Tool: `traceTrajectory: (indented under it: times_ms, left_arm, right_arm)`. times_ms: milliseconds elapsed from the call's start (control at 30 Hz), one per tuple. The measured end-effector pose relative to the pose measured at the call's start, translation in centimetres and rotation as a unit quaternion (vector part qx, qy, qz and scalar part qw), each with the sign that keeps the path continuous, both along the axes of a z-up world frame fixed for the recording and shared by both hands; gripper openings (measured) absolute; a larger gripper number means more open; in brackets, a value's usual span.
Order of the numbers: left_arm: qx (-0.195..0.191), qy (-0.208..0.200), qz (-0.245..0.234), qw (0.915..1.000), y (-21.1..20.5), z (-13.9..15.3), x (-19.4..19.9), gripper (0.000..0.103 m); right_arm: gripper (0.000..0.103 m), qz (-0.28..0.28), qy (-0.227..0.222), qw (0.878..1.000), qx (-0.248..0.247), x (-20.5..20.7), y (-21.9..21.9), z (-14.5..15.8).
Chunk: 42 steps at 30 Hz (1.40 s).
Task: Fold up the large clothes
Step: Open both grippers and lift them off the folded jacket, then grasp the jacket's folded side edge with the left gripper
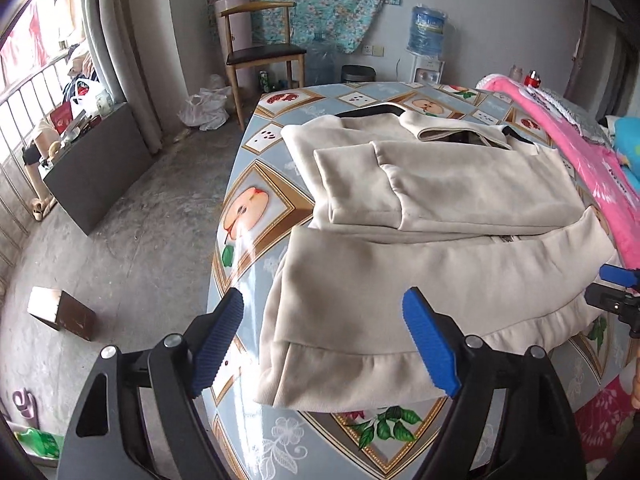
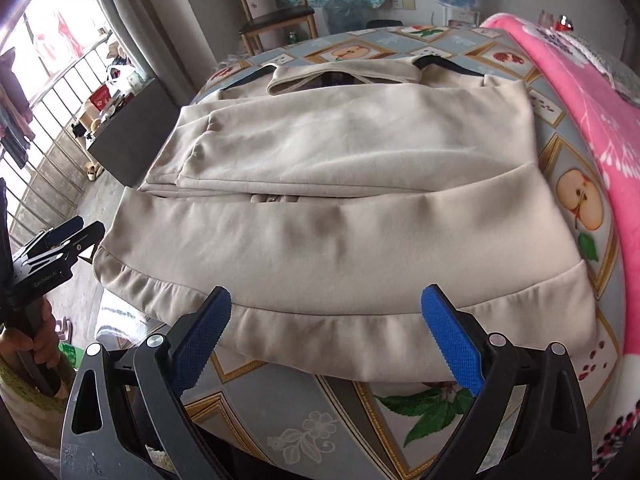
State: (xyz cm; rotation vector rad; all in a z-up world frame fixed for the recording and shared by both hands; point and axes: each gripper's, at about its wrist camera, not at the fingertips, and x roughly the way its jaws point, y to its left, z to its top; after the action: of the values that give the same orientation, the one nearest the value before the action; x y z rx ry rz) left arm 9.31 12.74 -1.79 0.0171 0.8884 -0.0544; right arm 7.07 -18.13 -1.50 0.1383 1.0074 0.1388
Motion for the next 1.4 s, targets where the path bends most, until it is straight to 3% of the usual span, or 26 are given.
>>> traceTrajectory:
  times_ms: [100, 200, 367, 600, 667, 733, 900, 1000, 1133, 1233, 1300, 1400]
  left_arm:
    - [-0.021, -0.017, -0.003, 0.9996, 1.0, -0.2, -0.2, 0.08]
    - [-0.046, -0.021, -0.009, 0.9987, 1.5, -0.7, 0.5, 0.072]
    - [-0.065, 0.021, -0.021, 0.9975, 2.4, -2.5, 3.8, 0.051]
    - [-0.082, 0.058, -0.053, 0.9935, 2.9, -4.8, 7.5, 0.043]
    - [-0.085, 0.053, -0.066, 0.9928, 2.9, -4.8, 7.6, 0.036]
    - [-0.069, 0.044, -0.08, 0.9935, 2.4, -4.5, 7.2, 0.029]
    - [0.043, -0.019, -0.123, 0.9913, -0.5, -2.6, 4.6, 0.018]
    - [0.06, -0.029, -0.135, 0.9886, -0.8, -1.9, 3.8, 0.018]
    - [0.031, -0.026, -0.137, 0.9897, 0.0, -1.3, 3.3, 0.018]
    - [-0.029, -0.006, -0.146, 0.9889, 0.9, -1.5, 3.7, 0.018]
    - [-0.084, 0.019, -0.16, 0.9834, 1.6, -2.1, 4.1, 0.018]
    - [-0.102, 0.041, -0.145, 0.9834, 2.1, -3.2, 5.0, 0.018]
  right_arm:
    - [0.093, 0.011, 0.001, 1.0, -0.003, 0.6, 0.5, -0.7]
    - [0.092, 0.021, 0.007, 1.0, -0.006, 1.1, 1.2, -1.5]
    - [0.093, 0.02, 0.022, 0.999, -0.015, 1.6, 1.6, -2.8]
    - [0.093, 0.013, 0.027, 1.0, -0.006, 1.9, 1.5, -3.0]
    - [0.093, 0.012, 0.027, 1.0, -0.007, 2.0, 1.6, -2.9]
    - [0.093, 0.013, 0.028, 0.999, -0.01, 2.0, 1.6, -2.9]
    - [0.093, 0.012, 0.029, 0.999, -0.011, 1.8, 1.8, -2.9]
    - [0.093, 0.013, 0.03, 0.999, -0.012, 1.8, 1.8, -2.9]
    - [0.093, 0.012, 0.03, 0.999, -0.012, 1.8, 1.8, -3.0]
    - [0.093, 0.012, 0.03, 0.999, -0.013, 1.8, 1.8, -3.0]
    - [0.093, 0.012, 0.03, 0.999, -0.013, 1.8, 1.8, -3.0]
    - [0.093, 0.012, 0.03, 0.999, -0.014, 1.9, 1.9, -3.0]
